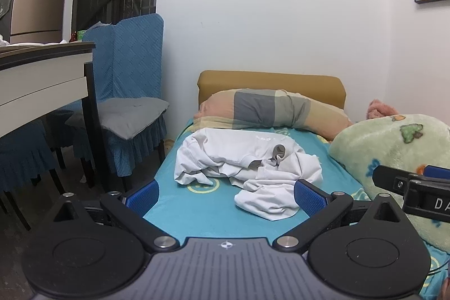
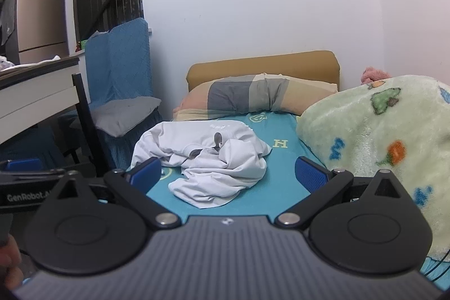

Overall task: Fold clothes
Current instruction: 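Move both grippers toward the crumpled white T-shirt on the bed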

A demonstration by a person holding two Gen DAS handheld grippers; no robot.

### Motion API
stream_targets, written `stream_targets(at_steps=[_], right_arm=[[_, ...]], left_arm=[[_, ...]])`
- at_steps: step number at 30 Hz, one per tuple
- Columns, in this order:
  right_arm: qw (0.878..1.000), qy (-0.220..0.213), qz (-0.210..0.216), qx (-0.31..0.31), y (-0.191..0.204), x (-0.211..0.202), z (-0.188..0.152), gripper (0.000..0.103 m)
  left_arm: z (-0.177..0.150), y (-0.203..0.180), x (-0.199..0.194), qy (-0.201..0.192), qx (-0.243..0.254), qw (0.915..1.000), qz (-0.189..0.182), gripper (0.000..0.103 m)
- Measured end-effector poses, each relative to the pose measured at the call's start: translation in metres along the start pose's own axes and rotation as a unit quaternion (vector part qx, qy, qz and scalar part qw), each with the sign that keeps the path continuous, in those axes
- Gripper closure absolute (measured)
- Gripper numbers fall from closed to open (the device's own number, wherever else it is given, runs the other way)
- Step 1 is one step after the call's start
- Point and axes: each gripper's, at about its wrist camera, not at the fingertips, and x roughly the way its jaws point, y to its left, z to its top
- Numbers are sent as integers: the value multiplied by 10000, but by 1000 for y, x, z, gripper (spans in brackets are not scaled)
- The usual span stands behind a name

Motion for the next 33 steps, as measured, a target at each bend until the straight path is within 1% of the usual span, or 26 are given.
stream_targets(at_steps=[5, 7, 9, 13, 15, 19, 22, 28, 33], right_arm=[[10000, 1, 1, 25, -8, 2, 3, 0], [10000, 38, -23, -4, -4, 2, 2, 0], [10000, 36, -47, -20, -1, 2, 2, 0], [10000, 4, -53, -2, 0, 3, -1, 0], [10000, -24, -39, 30, -1, 2, 0, 0], [9999, -46, -28, 132, -2, 2, -1, 0], [9997, 34, -4, 253, -3, 6, -1, 0], [9985, -109, 20, 534, -15, 4, 1, 0], [9989, -272, 65, 365, -17, -3, 4, 0]], left_arm=[[-4, -6, 2, -62, 141, 9999, 48, 0], [-5, -8, 3, -87, 197, 9997, 68, 0], [-3, -11, 8, -15, 169, 9998, 71, 0], [-3, -4, 1, -12, 73, 10000, -23, 0], [-5, -4, 3, -4, 87, 10000, 23, 0], [-9, 1, 11, 218, 30, 9997, 43, 0], [-8, 1, 12, 234, 7, 9997, 51, 0], [-9, -10, 9, 188, 174, 9996, 110, 0], [-11, -17, 9, 180, 235, 9995, 113, 0]])
